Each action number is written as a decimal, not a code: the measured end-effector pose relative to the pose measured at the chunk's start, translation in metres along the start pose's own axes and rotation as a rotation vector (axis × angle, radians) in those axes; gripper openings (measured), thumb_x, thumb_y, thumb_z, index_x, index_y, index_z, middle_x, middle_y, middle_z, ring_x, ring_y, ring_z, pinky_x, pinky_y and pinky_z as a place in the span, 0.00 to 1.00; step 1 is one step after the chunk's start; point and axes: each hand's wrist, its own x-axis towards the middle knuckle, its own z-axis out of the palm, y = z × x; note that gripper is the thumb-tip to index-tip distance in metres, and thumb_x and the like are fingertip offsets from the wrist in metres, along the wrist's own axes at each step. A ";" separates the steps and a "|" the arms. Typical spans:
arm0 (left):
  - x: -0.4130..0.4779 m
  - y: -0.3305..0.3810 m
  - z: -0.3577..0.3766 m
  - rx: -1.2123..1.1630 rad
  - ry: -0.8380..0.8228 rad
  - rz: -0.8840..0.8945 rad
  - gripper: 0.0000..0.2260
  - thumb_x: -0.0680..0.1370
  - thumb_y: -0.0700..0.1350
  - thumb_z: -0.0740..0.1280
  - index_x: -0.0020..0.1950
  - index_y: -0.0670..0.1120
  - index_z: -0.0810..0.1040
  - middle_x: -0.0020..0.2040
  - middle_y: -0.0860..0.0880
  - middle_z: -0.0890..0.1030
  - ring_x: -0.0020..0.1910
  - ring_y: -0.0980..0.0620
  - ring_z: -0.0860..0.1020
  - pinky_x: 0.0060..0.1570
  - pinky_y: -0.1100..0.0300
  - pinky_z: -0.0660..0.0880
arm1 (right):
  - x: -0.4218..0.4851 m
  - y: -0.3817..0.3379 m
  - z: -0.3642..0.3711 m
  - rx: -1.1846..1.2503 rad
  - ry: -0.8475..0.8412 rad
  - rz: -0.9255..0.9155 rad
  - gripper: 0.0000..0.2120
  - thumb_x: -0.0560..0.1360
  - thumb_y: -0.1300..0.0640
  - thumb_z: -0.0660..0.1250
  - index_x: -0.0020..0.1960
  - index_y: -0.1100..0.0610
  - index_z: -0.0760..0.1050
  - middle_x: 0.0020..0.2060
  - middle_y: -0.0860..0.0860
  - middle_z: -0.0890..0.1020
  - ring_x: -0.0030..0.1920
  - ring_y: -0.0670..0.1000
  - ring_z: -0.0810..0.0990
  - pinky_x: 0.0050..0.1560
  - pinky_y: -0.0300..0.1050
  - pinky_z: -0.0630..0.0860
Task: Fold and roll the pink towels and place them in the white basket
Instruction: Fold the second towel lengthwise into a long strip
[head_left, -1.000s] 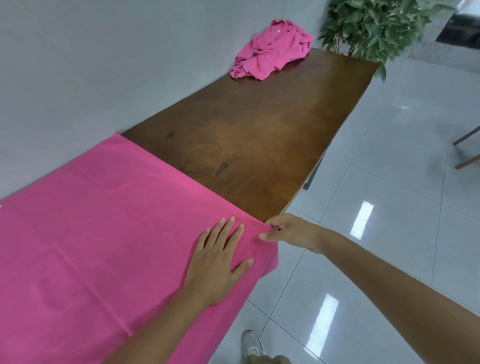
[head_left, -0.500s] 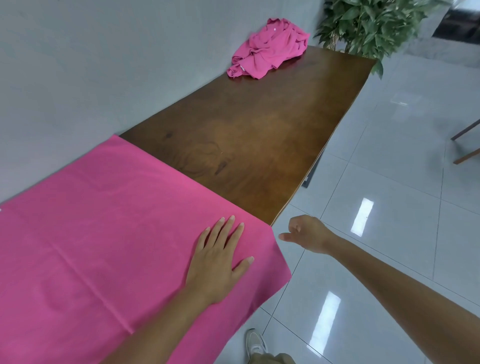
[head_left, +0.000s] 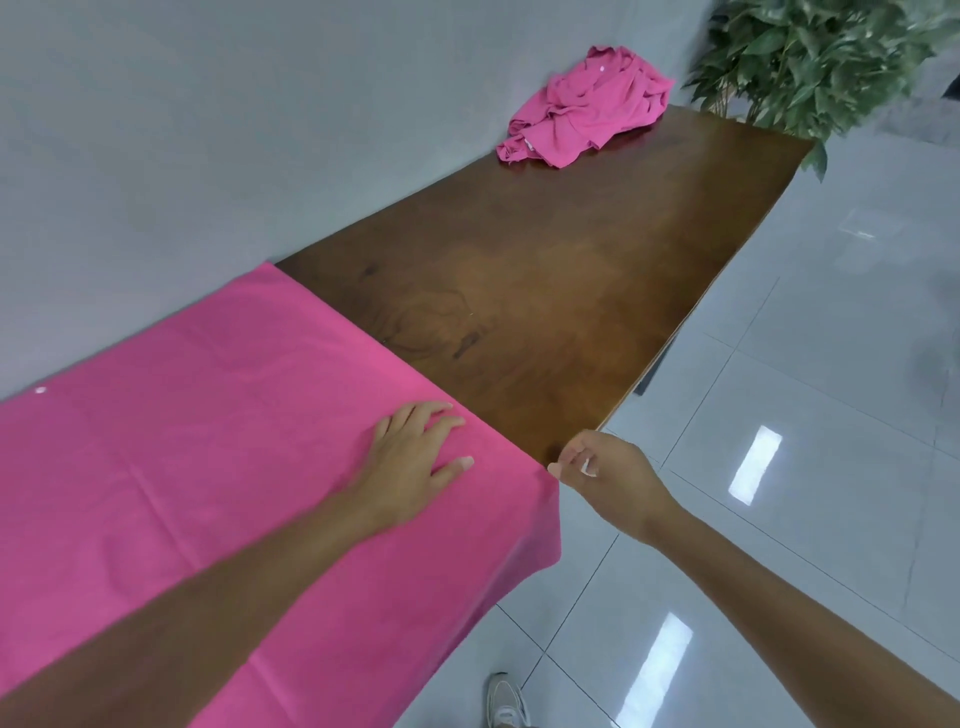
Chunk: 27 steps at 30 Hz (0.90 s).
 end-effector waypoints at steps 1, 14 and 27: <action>0.011 -0.013 -0.003 0.016 0.017 -0.014 0.21 0.82 0.58 0.62 0.74 0.53 0.70 0.74 0.53 0.67 0.73 0.50 0.63 0.70 0.51 0.62 | -0.001 0.000 0.003 0.001 0.041 -0.014 0.07 0.78 0.45 0.69 0.49 0.47 0.78 0.45 0.40 0.80 0.46 0.42 0.78 0.49 0.36 0.76; 0.118 -0.119 -0.068 0.204 -0.202 -0.094 0.14 0.77 0.39 0.60 0.61 0.45 0.76 0.54 0.49 0.75 0.48 0.49 0.76 0.47 0.56 0.69 | 0.004 -0.005 0.027 -0.015 0.106 -0.056 0.06 0.76 0.46 0.73 0.45 0.46 0.78 0.44 0.40 0.77 0.50 0.42 0.73 0.42 0.30 0.67; 0.115 -0.121 -0.091 0.189 -0.236 -0.181 0.12 0.79 0.37 0.63 0.40 0.50 0.65 0.39 0.51 0.70 0.37 0.49 0.68 0.36 0.56 0.63 | 0.004 -0.008 0.021 0.020 -0.022 -0.092 0.08 0.80 0.44 0.65 0.46 0.47 0.72 0.45 0.44 0.78 0.47 0.44 0.77 0.45 0.40 0.75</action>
